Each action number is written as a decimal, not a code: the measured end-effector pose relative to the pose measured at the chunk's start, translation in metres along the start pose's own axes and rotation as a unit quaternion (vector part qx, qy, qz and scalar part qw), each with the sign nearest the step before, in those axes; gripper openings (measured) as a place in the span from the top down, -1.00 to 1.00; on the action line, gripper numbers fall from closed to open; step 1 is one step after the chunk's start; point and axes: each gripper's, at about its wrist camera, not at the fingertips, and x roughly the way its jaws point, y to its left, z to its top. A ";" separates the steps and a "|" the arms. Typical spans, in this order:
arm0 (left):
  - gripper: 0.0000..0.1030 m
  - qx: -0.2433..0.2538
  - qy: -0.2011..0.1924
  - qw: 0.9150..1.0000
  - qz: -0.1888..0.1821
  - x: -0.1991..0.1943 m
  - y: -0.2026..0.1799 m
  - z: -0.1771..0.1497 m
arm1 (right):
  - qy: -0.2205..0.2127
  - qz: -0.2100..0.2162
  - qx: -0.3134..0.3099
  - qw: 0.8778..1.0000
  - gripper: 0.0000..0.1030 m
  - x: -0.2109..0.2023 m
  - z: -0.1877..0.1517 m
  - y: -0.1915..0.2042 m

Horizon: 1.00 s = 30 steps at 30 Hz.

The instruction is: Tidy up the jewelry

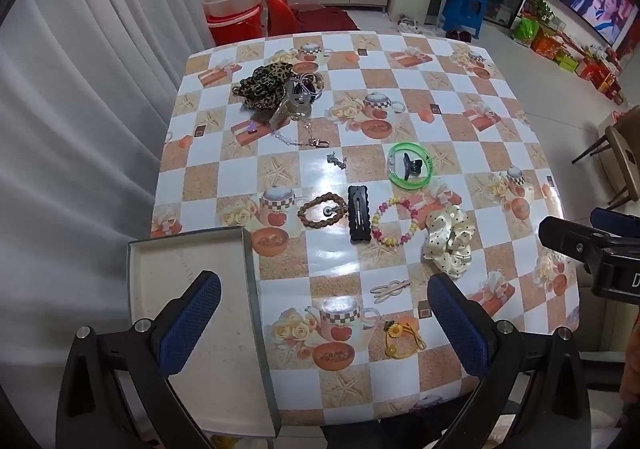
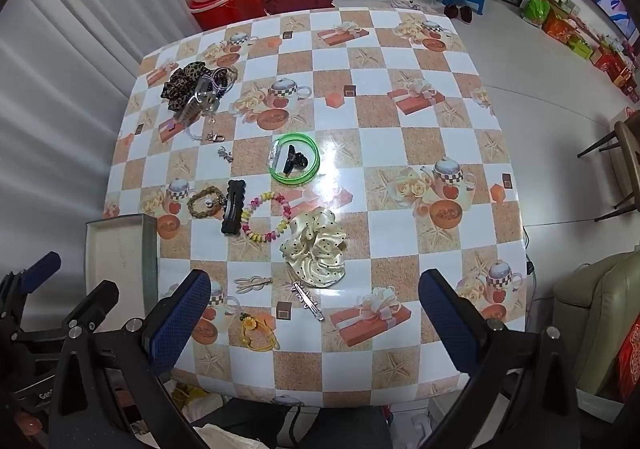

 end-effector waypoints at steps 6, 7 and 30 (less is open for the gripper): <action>-1.00 -0.004 0.003 1.000 0.001 0.001 0.002 0.000 | -0.001 -0.008 -0.001 1.000 -1.00 -0.001 -0.001 0.000; -1.00 -0.005 0.003 1.000 0.001 0.001 0.002 0.000 | -0.001 -0.008 0.000 1.000 -1.00 -0.001 -0.001 0.000; -1.00 -0.001 0.002 1.000 0.000 -0.001 0.003 0.002 | -0.005 -0.008 -0.003 1.000 -1.00 -0.002 -0.001 0.000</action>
